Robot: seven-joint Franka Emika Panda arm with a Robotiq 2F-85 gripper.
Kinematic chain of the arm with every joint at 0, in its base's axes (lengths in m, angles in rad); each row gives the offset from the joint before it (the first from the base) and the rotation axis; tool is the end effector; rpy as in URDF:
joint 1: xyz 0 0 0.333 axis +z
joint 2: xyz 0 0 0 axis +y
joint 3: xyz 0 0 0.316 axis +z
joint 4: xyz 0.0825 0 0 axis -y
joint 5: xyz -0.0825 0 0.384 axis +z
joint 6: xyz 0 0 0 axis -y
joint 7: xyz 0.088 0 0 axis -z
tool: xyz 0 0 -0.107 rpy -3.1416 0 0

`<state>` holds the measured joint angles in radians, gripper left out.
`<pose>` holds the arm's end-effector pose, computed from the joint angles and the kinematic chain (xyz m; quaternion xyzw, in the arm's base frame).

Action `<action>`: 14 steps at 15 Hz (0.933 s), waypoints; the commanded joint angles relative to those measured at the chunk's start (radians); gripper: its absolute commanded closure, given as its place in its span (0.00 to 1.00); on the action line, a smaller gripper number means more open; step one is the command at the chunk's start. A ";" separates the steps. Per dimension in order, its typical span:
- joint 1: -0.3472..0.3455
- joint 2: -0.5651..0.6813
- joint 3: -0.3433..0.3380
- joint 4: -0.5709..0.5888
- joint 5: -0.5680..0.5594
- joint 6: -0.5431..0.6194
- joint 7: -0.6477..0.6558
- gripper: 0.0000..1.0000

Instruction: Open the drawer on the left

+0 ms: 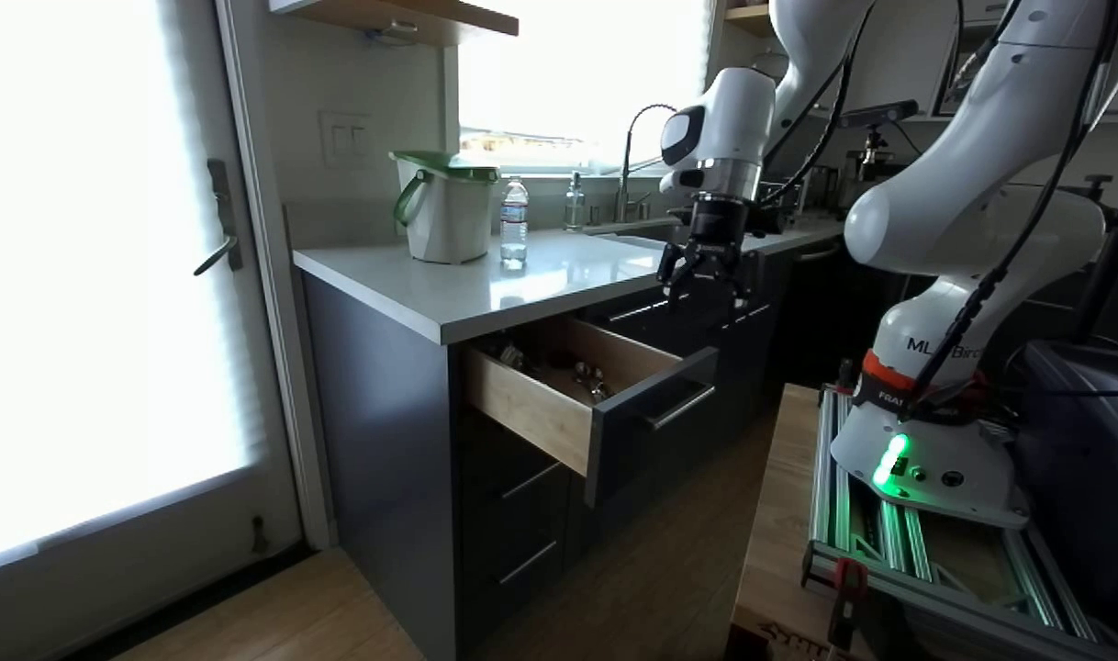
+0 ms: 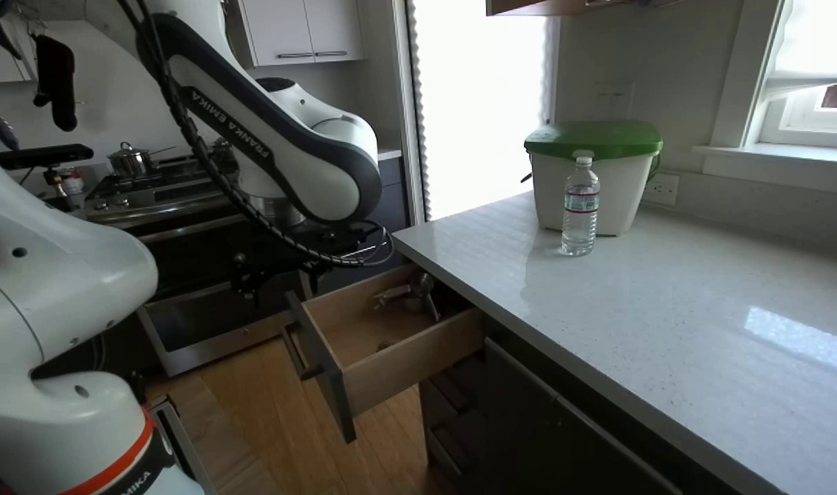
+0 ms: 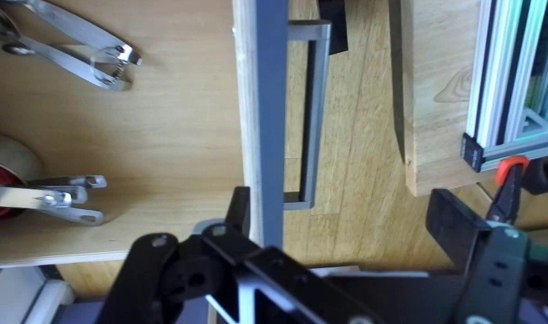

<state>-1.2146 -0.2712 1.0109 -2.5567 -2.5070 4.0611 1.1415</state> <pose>0.2791 0.0248 0.3371 -0.7794 -0.6117 -0.0786 0.1109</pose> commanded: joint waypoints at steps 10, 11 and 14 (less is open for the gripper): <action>-0.092 -0.078 0.051 0.258 -0.011 0.028 0.616 0.00; -0.030 -0.055 -0.016 0.262 0.024 -0.012 0.544 0.00; 0.004 -0.029 -0.029 0.275 -0.037 -0.008 0.604 0.00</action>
<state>-1.2752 -0.3362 1.0225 -2.2872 -2.4981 4.0742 1.7003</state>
